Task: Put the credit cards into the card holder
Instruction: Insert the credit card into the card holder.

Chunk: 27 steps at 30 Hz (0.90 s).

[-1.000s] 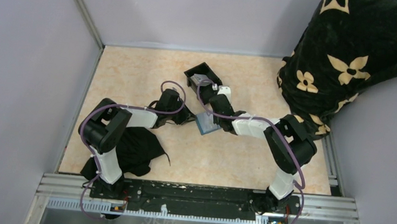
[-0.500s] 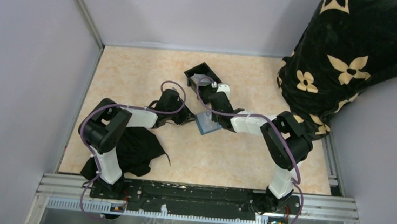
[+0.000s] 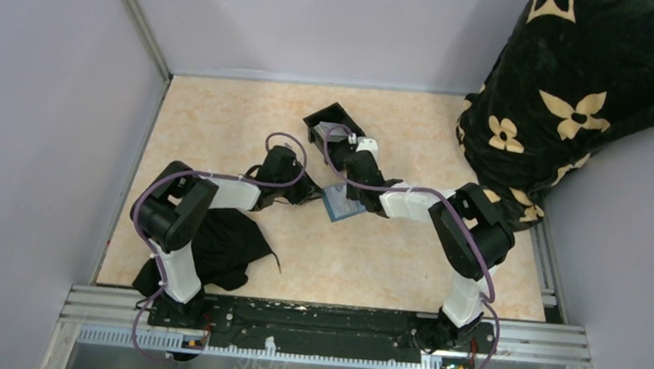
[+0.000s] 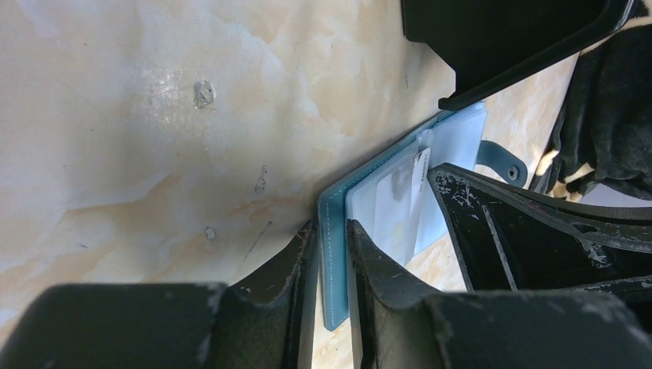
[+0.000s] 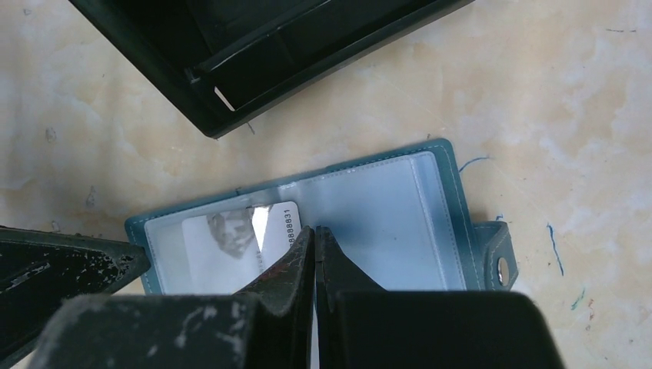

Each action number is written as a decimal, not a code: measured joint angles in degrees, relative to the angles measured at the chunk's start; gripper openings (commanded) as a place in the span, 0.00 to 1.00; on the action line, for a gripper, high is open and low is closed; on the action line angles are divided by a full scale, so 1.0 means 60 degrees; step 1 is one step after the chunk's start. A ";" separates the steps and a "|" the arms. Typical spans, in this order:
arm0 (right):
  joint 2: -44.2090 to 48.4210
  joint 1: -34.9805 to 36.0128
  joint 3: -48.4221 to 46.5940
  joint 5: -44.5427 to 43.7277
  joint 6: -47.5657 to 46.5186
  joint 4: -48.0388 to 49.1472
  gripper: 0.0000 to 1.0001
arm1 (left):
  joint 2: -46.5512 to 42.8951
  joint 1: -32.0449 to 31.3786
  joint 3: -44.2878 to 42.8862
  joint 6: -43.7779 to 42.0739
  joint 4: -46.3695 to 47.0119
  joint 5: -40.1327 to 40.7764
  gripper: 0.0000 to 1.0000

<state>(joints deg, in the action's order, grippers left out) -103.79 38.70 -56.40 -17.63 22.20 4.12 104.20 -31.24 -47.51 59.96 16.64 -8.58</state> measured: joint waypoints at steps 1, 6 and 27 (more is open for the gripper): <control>0.0000 0.0000 0.0000 0.0033 0.0007 0.0015 0.00 | 0.0007 0.0000 -0.0015 0.0000 0.0004 0.0000 0.26; 0.0000 0.0000 0.0000 0.0273 0.0084 0.0098 0.00 | 0.0066 -0.0004 -0.0087 0.0000 0.0004 0.0000 0.26; 0.0149 0.0033 0.0025 -0.0321 0.0076 -0.0091 0.00 | 0.0080 -0.0004 -0.0102 -0.0004 0.0004 0.0000 0.26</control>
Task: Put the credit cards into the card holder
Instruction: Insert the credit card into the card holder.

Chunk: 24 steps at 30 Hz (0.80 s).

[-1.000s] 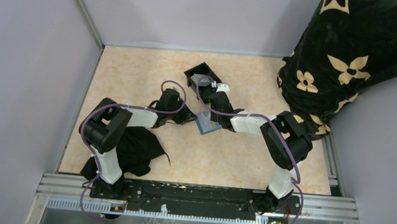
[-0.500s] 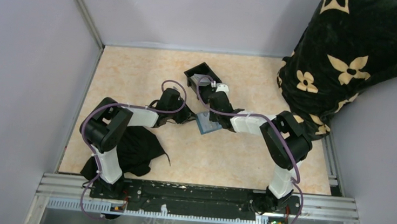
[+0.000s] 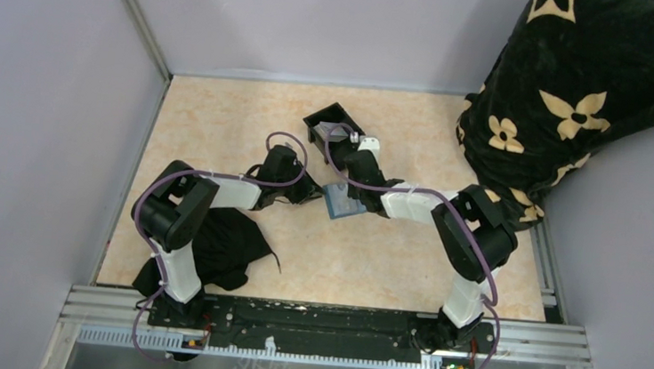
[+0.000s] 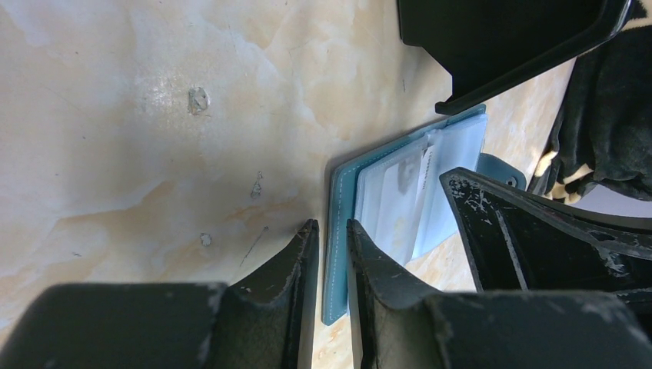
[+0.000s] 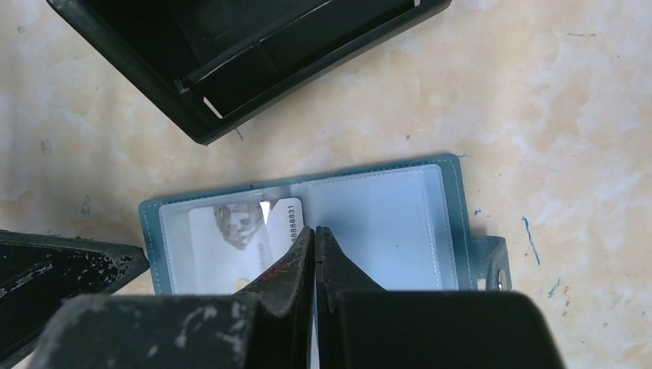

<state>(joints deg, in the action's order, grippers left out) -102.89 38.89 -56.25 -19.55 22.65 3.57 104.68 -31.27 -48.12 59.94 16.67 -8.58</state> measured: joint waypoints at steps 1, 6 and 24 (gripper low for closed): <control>0.0036 0.0000 0.0000 -0.0040 -0.0015 -0.0015 0.00 | 0.0000 0.0000 0.0000 0.0000 0.0000 -0.0004 0.26; 0.0171 0.0000 0.0106 -0.0153 -0.0025 -0.0040 0.00 | 0.0000 0.0000 0.0000 0.0000 0.0000 -0.0004 0.26; 0.0244 0.0069 0.0506 -0.0113 -0.0058 0.0004 0.00 | -0.0029 -0.0029 0.0204 0.0055 0.0335 -0.0117 0.26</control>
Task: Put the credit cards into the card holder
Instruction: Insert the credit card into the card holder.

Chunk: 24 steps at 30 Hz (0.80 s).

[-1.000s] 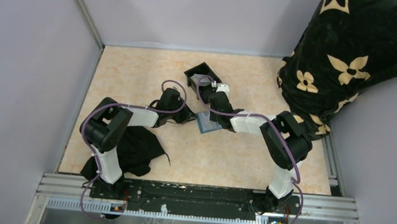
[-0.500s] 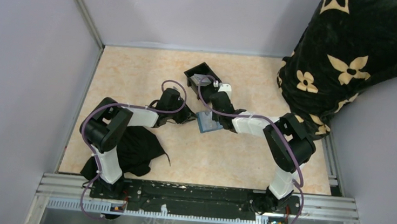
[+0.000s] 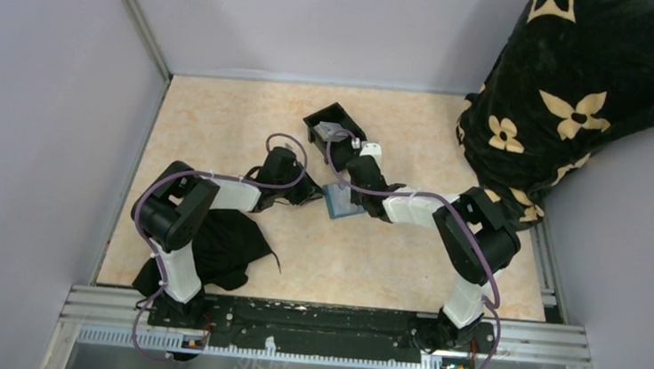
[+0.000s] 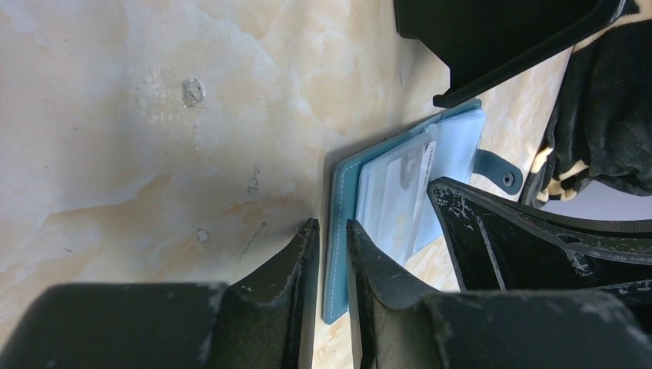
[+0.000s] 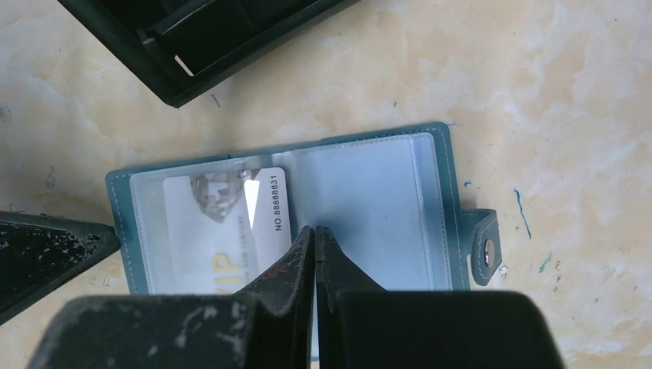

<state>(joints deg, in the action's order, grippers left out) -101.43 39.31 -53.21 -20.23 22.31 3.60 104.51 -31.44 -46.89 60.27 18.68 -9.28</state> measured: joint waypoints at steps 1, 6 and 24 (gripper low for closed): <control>0.0000 0.0011 0.0000 0.0004 0.0000 0.0004 0.00 | 0.0000 -0.0015 0.0000 0.0007 0.0004 -0.0007 0.26; 0.0000 0.0189 0.0000 0.0018 0.0022 0.0004 0.00 | 0.0000 -0.0146 0.0000 0.0022 0.0000 -0.0044 0.26; 0.0033 0.0696 -0.0026 -0.0459 0.0066 -0.0310 0.09 | 0.0047 -0.0277 -0.0018 0.0022 0.0073 -0.0026 0.27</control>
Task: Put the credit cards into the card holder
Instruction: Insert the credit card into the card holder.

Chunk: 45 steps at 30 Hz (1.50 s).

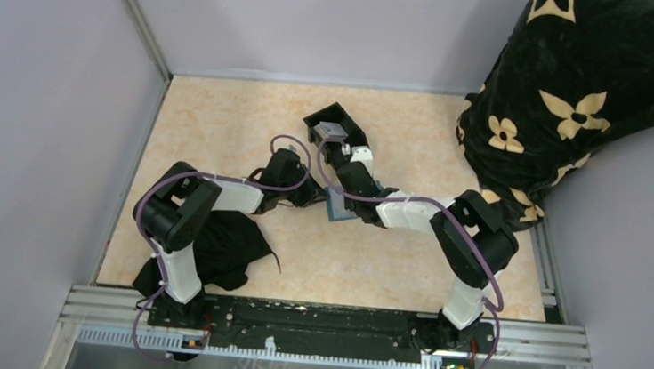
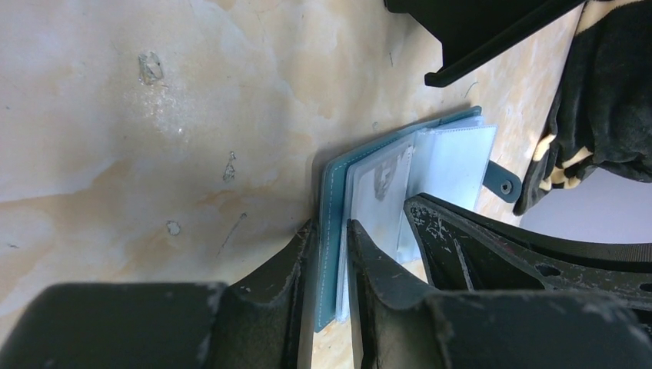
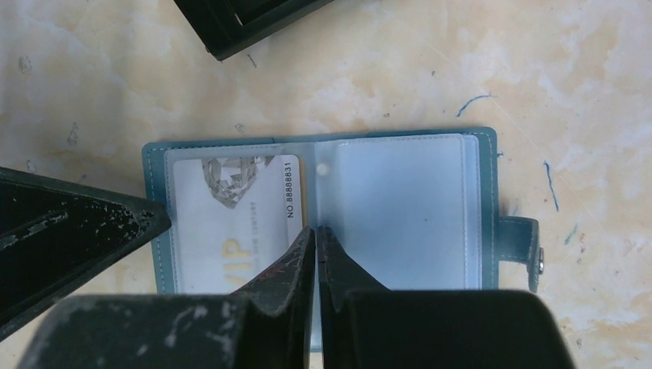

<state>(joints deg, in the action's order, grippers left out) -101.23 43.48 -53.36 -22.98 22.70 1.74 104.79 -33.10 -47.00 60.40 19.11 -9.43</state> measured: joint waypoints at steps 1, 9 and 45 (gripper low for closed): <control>0.0033 0.0011 0.0000 -0.0022 -0.0007 -0.0044 0.12 | 0.0000 -0.0007 0.0000 0.0000 0.0004 0.0007 0.27; 0.1126 0.0044 0.0015 -0.0102 -0.0011 -0.0594 0.42 | -0.0299 -0.0051 0.0211 -0.0040 -0.0149 0.0168 0.28; 0.3883 -0.2787 0.4404 0.2881 0.2732 0.1679 0.66 | -0.0346 -0.0718 -0.0623 -0.0790 -0.1552 0.0576 0.31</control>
<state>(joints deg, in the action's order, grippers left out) -77.93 26.76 -26.94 -5.69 39.09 11.81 102.72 -37.41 -50.74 55.66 9.80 -5.98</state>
